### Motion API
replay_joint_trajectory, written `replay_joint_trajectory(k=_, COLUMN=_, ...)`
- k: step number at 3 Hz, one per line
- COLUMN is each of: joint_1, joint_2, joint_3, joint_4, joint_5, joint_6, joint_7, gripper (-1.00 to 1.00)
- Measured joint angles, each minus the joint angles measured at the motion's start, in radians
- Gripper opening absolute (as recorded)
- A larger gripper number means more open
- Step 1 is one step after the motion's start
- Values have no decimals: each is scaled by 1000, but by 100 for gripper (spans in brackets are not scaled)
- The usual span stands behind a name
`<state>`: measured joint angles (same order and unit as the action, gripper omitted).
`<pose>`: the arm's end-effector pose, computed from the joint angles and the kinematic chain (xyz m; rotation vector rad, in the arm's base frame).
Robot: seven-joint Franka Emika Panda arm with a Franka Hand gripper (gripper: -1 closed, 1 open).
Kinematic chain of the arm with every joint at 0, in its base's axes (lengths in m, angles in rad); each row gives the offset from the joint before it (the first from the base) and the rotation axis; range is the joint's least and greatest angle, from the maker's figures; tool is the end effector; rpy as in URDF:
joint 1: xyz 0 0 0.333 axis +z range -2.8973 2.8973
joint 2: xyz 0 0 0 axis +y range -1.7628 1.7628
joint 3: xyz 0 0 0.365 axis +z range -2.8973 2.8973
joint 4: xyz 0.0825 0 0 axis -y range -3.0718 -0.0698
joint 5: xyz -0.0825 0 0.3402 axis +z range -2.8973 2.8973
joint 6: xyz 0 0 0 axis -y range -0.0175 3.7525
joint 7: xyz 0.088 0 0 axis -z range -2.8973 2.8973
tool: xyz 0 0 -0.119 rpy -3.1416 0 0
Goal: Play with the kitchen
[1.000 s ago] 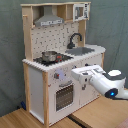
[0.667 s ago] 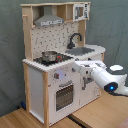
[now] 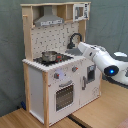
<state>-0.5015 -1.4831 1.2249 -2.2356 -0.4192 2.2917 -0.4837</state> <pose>0.1421 0.4508 0.5224 1.0071 0.9037 0.5486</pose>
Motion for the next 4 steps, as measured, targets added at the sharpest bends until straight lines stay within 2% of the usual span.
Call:
replay_joint_trajectory(k=2, joint_1=-93, joint_2=-1, joint_3=-57, joint_4=22, joint_5=-3, joint_6=-2, joint_7=198, gripper=100)
replay_joint_trajectory(k=3, joint_1=-153, joint_2=-1, joint_3=-115, joint_4=62, joint_5=-7, joint_6=-1, joint_7=265, gripper=100)
replay_joint_trajectory(k=4, joint_1=-207, joint_2=-1, joint_3=-154, joint_4=86, joint_5=-7, joint_6=0, joint_7=352, gripper=100)
